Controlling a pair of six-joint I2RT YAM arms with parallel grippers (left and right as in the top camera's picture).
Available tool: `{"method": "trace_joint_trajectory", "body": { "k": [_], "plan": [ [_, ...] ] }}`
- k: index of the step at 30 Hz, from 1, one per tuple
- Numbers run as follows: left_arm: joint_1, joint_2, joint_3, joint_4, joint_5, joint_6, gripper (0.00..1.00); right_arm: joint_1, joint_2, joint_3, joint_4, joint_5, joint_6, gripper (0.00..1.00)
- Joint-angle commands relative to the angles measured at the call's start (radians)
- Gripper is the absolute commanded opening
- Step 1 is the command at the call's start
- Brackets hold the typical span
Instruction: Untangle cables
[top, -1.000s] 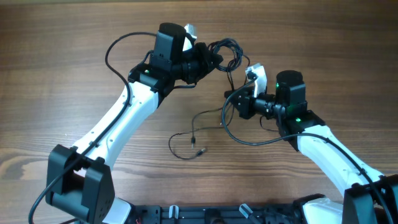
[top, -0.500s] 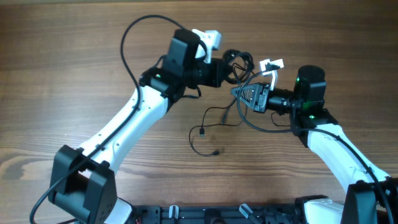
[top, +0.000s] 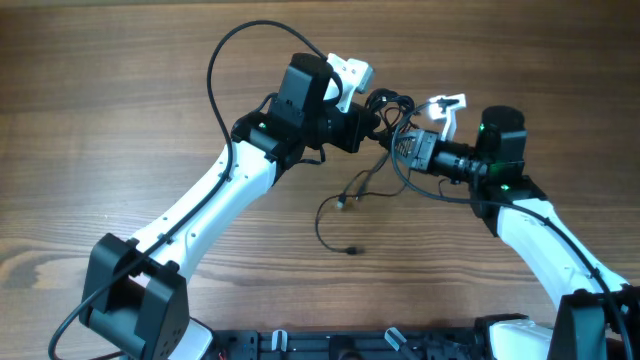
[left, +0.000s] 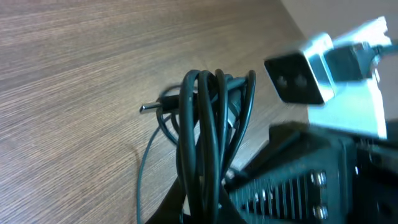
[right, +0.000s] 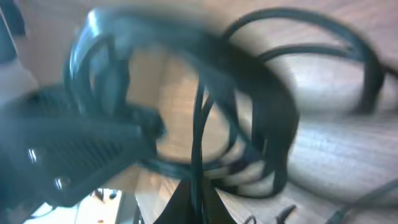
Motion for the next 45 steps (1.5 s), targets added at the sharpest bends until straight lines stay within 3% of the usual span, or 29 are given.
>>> {"method": "trace_joint_trajectory", "body": {
  "k": [1, 6, 10, 12, 13, 16, 21, 26, 31, 34, 36, 45],
  "plan": [
    [-0.031, -0.028, 0.006, -0.019, 0.124, 0.139, 0.04, -0.012, 0.006, 0.0, 0.075, 0.047, 0.092, 0.04],
    [-0.07, -0.028, 0.006, -0.064, 0.13, 0.179, 0.04, -0.011, 0.006, 0.0, 0.139, 0.081, 0.164, 0.04],
    [-0.075, -0.028, 0.006, -0.011, 0.204, 0.1, 0.04, -0.008, 0.006, 0.0, 0.124, 0.132, 0.153, 0.07],
    [-0.064, -0.028, 0.006, 0.023, 0.205, 0.022, 0.04, -0.013, 0.006, 0.0, 0.128, 0.13, 0.13, 0.26],
    [-0.052, -0.028, 0.006, 0.028, 0.204, -0.017, 0.04, -0.018, 0.005, 0.0, 0.128, 0.12, 0.13, 0.45],
    [0.0, -0.028, 0.006, 0.022, 0.205, -0.124, 0.04, -0.039, 0.005, 0.0, 0.129, 0.04, 0.131, 0.65],
    [0.117, -0.028, 0.006, 0.02, 0.205, -0.332, 0.04, -0.119, 0.005, 0.0, 0.127, -0.118, 0.129, 0.86],
    [0.2, -0.028, 0.006, 0.02, 0.205, -0.511, 0.04, -0.181, 0.006, 0.0, 0.109, -0.138, 0.121, 0.93],
    [0.232, -0.028, 0.006, 0.021, 0.185, -0.755, 0.04, -0.182, 0.006, 0.0, -0.054, -0.021, 0.13, 1.0],
    [0.231, -0.028, 0.006, 0.028, 0.15, -0.981, 0.04, -0.151, 0.006, 0.0, -0.187, 0.092, 0.131, 0.99],
    [0.231, -0.028, 0.006, 0.027, 0.15, -1.151, 0.04, -0.132, 0.006, -0.002, -0.211, 0.14, 0.134, 0.93],
    [0.23, -0.028, 0.006, 0.027, 0.222, -1.526, 0.04, -0.097, 0.014, -0.002, -0.214, 0.269, 0.359, 0.91]
  ]
}}
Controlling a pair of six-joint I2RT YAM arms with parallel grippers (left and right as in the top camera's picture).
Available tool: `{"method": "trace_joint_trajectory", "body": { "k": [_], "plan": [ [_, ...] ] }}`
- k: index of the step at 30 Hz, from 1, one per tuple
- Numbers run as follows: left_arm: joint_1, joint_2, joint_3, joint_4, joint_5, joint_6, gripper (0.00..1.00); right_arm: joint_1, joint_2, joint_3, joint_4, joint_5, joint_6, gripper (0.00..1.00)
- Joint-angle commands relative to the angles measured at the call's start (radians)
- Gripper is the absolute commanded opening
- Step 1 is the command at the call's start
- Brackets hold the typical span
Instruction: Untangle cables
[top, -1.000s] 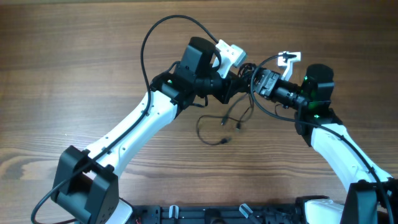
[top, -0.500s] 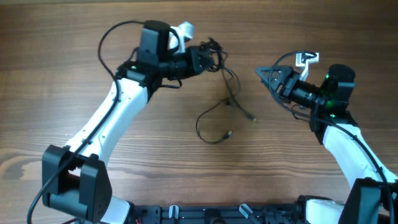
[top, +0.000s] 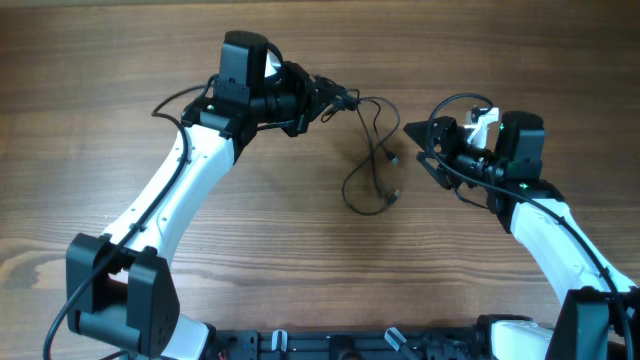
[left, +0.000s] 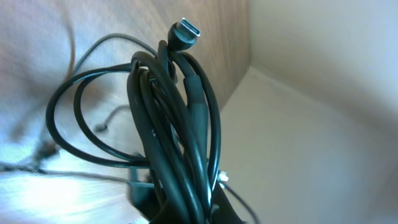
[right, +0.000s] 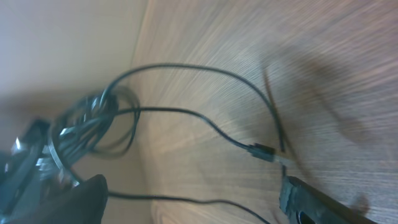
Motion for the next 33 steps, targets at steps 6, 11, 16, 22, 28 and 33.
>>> {"method": "trace_joint_trajectory", "body": {
  "k": [6, 11, 16, 22, 28, 33],
  "plan": [
    [0.003, -0.027, 0.006, -0.002, 0.042, -0.379, 0.04, -0.039, -0.011, -0.002, 0.047, -0.01, -0.013, 1.0],
    [0.002, -0.027, 0.006, -0.002, -0.007, -0.425, 0.04, -0.094, -0.148, -0.002, 0.06, -0.165, -0.28, 1.0],
    [-0.007, -0.027, 0.006, -0.01, -0.008, -0.481, 0.04, 0.0, -0.276, -0.002, 0.056, -0.211, -0.529, 0.96],
    [-0.048, -0.027, 0.006, -0.01, -0.007, -0.602, 0.04, 0.201, -0.234, -0.002, 0.069, 0.008, -0.547, 0.82],
    [-0.076, -0.027, 0.006, -0.009, 0.005, -0.637, 0.04, 0.281, -0.122, -0.002, 0.147, 0.085, -0.549, 0.82],
    [-0.098, -0.027, 0.006, -0.009, 0.023, -0.663, 0.04, 0.281, -0.024, -0.002, 0.235, 0.115, -0.551, 0.79]
  ]
}}
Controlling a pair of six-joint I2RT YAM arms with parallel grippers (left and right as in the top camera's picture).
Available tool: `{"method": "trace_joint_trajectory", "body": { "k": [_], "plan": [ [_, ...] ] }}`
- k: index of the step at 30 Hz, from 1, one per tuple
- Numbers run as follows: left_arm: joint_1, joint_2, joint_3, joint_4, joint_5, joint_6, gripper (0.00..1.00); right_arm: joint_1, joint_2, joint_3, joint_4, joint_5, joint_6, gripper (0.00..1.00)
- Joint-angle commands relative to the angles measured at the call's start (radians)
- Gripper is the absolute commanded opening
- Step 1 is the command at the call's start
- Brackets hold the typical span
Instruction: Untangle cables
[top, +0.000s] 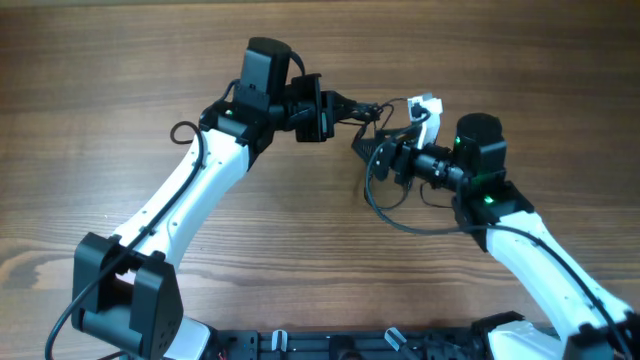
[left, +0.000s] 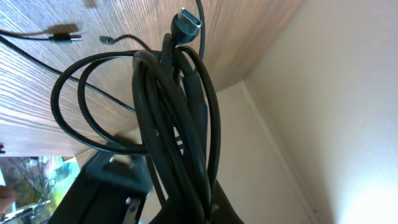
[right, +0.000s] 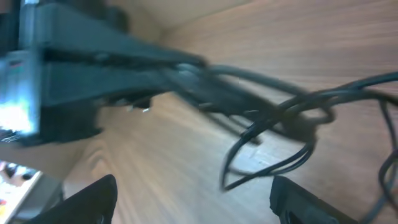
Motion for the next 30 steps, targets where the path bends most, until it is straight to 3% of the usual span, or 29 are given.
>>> {"method": "trace_joint_trajectory", "body": {
  "k": [1, 8, 14, 16, 24, 30],
  "plan": [
    [-0.021, -0.027, 0.006, 0.003, 0.027, -0.065, 0.04, 0.002, 0.077, -0.002, 0.048, 0.051, -0.021, 0.77],
    [-0.048, -0.027, 0.006, 0.004, 0.027, -0.106, 0.04, 0.002, 0.146, -0.002, 0.169, -0.108, -0.018, 0.61],
    [-0.05, -0.027, 0.006, 0.045, 0.028, -0.11, 0.04, 0.002, 0.169, -0.002, 0.174, -0.1, 0.013, 0.15],
    [-0.05, -0.027, 0.006, 0.065, 0.027, -0.112, 0.04, 0.002, 0.172, -0.002, 0.167, -0.1, 0.013, 0.04],
    [0.021, -0.027, 0.006, 0.078, 0.026, -0.077, 0.04, -0.055, 0.171, -0.002, 0.033, -0.263, -0.054, 0.04],
    [0.111, -0.027, 0.006, 0.054, 0.026, -0.034, 0.04, -0.208, 0.171, -0.002, -0.093, -0.448, -0.118, 0.04]
  ]
}}
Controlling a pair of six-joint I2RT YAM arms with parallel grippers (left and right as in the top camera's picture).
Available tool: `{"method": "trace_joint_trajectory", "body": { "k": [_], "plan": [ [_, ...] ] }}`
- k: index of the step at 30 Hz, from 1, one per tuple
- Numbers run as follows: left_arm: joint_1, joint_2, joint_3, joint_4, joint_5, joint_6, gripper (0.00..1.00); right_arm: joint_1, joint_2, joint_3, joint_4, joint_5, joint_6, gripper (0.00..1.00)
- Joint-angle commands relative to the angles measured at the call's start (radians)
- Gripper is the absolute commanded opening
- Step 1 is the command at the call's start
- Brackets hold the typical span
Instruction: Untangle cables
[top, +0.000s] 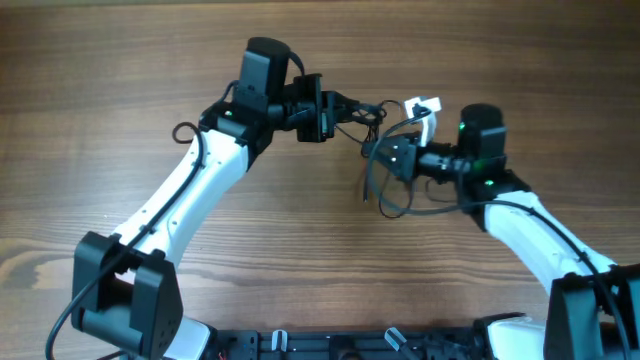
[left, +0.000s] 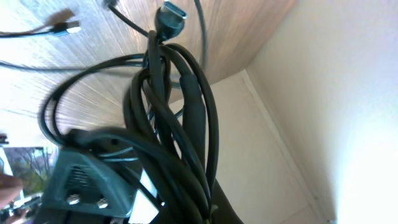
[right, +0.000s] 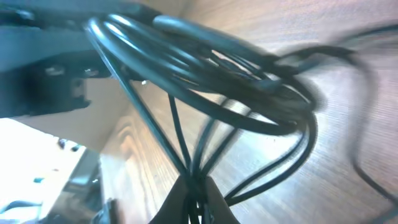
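A bundle of thick black cable (left: 177, 118) with a flat metal plug (left: 171, 12) at its end stands in my left gripper (left: 199, 208), which is shut on it. In the overhead view the left gripper (top: 348, 104) holds the bundle (top: 372, 110) at the back middle of the table. My right gripper (top: 388, 160) sits just right of it. In the right wrist view the right gripper (right: 194, 186) is shut on several thin strands, and cable loops (right: 211, 81) spread above it. More loops (top: 385, 195) hang toward the table.
The brown wooden table (top: 120, 60) extends wide on all sides. A loose plug end (left: 65, 28) lies on the wood. The two arms nearly touch at the wrists, and the left arm's own black cable loop (top: 183, 131) sticks out at its elbow.
My right gripper stood open beside the bundle and is now shut on several of its strands, slightly further right. The left gripper has kept its place and its hold.
First both grippers were close together at the tangle. Then they stood far apart: the left held the bundle at the back left, the right was open, thin cable on the table between them. The right then came back open, and now grips strands.
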Motion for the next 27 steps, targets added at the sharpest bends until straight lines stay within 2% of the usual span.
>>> {"method": "trace_joint_trajectory", "body": {
  "k": [1, 5, 9, 13, 17, 19, 25, 27],
  "plan": [
    [0.101, -0.027, 0.018, 0.018, -0.028, -0.022, 0.04, -0.113, 0.018, -0.025, -0.085, -0.18, -0.078, 0.04],
    [0.126, -0.027, 0.018, 0.014, -0.028, -0.002, 0.04, -0.162, 0.018, -0.025, -0.101, -0.253, -0.105, 0.04],
    [0.127, -0.027, 0.018, 0.013, -0.028, 0.005, 0.04, -0.166, 0.018, -0.025, -0.098, -0.246, -0.117, 0.04],
    [0.13, -0.027, 0.018, 0.014, -0.029, 0.004, 0.04, -0.173, 0.018, -0.025, -0.146, -0.055, -0.048, 0.04],
    [0.176, -0.027, 0.018, 0.014, -0.028, 0.004, 0.04, -0.245, 0.018, -0.025, -0.323, 0.25, 0.117, 0.04],
    [0.212, -0.027, 0.018, 0.014, -0.028, 0.008, 0.04, -0.301, 0.018, -0.025, -0.393, 0.33, 0.137, 0.04],
    [0.264, -0.027, 0.018, 0.014, -0.028, 0.109, 0.04, -0.435, 0.018, -0.025, -0.446, 0.349, 0.145, 0.04],
    [0.258, -0.027, 0.018, 0.014, -0.028, 0.145, 0.04, -0.451, 0.018, -0.025, -0.444, 0.345, 0.189, 0.05]
  ]
}}
